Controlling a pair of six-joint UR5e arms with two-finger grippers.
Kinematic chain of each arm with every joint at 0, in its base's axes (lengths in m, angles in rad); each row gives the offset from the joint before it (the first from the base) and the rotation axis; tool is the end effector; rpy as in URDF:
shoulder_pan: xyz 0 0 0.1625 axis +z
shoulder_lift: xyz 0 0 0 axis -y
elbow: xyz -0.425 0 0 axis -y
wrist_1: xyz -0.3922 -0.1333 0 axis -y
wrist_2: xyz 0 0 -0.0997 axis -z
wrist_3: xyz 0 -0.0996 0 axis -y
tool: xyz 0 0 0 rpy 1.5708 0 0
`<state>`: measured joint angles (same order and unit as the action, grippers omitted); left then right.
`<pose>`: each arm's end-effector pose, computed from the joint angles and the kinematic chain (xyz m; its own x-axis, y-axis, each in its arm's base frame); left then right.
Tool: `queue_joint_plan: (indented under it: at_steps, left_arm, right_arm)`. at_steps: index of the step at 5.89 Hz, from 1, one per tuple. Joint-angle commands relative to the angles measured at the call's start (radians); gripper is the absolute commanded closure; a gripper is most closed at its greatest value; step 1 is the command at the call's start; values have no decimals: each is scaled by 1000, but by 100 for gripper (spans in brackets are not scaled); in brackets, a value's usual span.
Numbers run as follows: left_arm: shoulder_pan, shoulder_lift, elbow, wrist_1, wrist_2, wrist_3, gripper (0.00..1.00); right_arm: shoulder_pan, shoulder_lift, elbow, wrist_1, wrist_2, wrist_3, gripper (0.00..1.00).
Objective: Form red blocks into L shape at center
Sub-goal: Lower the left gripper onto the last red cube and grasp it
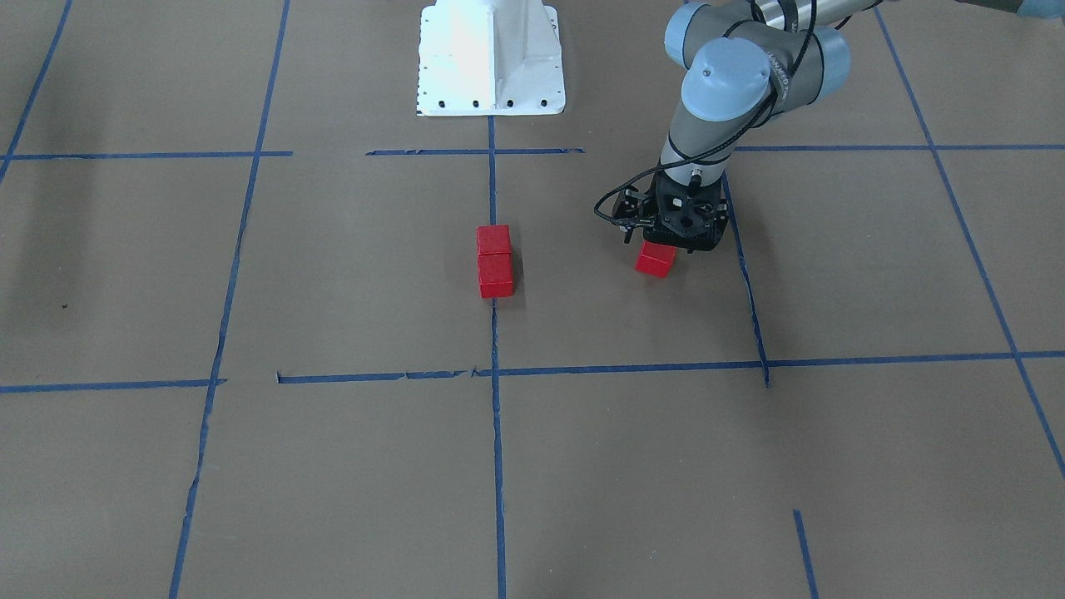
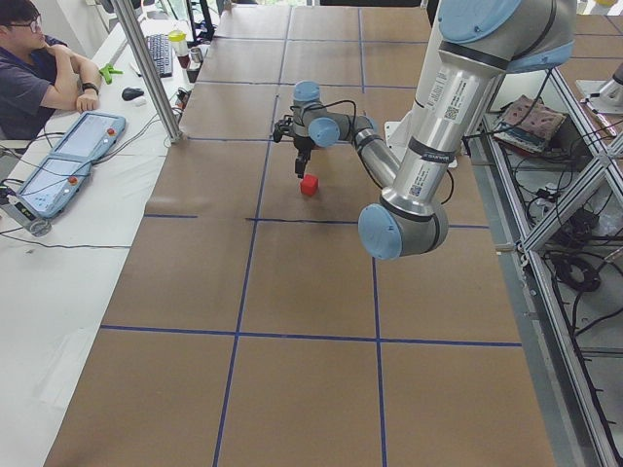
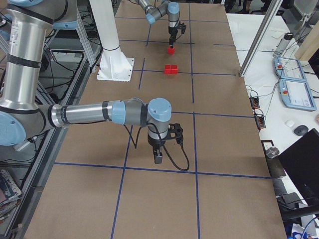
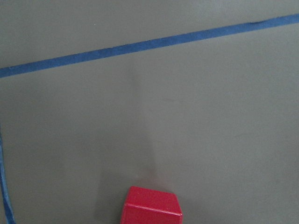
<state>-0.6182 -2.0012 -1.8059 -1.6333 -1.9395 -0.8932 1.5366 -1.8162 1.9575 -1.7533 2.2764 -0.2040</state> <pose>0.4505 -0.4399 0.3096 0.6904 0.2266 -0.6871 -0.1124 0.9717 0.2075 0.0556 -0.3837 0.5994 0.7390 -0.2016 0.6429 0.1878 0.9780 0.0909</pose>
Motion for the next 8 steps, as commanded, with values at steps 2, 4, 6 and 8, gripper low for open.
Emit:
queue_joint_plan:
  at_steps: [2, 4, 6, 8]
  left_arm:
    - [31, -4, 25, -10, 4, 11, 0]
    - [29, -2, 26, -8, 5, 13, 0]
    - [28, -2, 43, -7, 4, 90, 0]
    - [29, -5, 66, -7, 4, 88, 0]
  right_arm:
    - [0, 0, 1, 0, 0, -2, 0]
    - [0, 0, 1, 0, 0, -2, 0]
    - [0, 0, 0, 0, 0, -2, 0]
    - [0, 0, 1, 0, 0, -2, 0]
